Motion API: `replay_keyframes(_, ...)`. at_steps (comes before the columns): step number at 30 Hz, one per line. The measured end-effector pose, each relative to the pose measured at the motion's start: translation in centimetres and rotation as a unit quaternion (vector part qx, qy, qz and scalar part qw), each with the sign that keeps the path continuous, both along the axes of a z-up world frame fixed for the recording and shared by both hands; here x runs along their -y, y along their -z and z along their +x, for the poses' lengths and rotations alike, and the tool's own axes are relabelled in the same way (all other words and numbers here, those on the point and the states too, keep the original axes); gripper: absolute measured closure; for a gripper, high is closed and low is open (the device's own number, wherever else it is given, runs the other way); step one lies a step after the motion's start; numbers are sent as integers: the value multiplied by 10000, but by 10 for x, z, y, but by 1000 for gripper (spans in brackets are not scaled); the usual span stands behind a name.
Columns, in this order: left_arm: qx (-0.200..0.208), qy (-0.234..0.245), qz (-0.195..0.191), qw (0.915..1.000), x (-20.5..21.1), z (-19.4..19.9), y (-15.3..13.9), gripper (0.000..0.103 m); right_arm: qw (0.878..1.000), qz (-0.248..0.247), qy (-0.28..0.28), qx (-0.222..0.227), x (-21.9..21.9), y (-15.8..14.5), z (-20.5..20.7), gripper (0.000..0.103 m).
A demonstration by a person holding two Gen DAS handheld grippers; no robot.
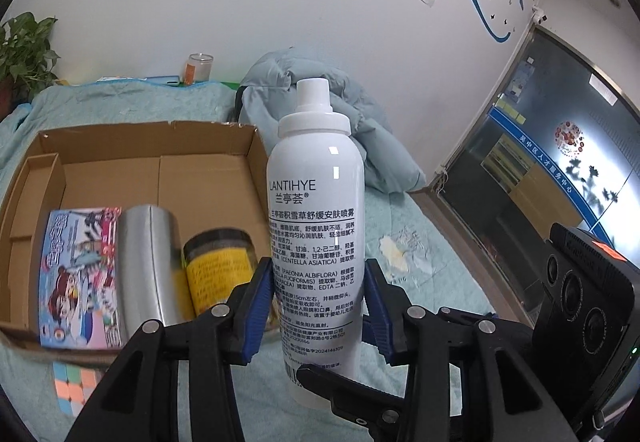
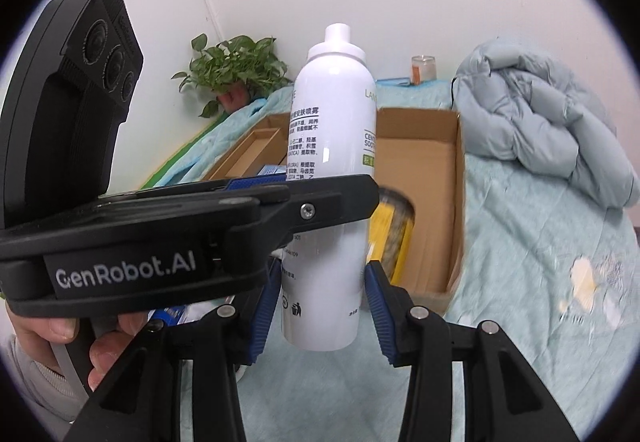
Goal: Organize rigid objects
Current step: 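Lift the spray bottle upright and carry it over the box, then lower the spray bottle into the box beside the yellow jar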
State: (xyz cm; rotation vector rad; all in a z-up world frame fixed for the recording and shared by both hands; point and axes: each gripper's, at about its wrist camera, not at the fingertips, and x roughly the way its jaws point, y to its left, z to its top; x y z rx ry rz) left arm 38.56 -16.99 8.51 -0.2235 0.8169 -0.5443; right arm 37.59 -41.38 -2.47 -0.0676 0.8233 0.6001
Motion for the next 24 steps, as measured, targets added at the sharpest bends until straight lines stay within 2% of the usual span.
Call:
replay_keyframes(5,-28,39,-95,9999,3,27,-4,62,9999,-128,10,87,0,-5,20,60)
replay_keyframes(11,-137,44,-120,9998,7,62,4,62,9997,-260,18,12,-2,-4,41,60)
replay_keyframes(19,-430,35,-182,9989,11,93,35,62,9989,-426,-2,-216,2,9,66,61)
replay_keyframes(24,-711,91,-144,9973,21,115,65,62,9978,-509,30,-418,8,27,78,60)
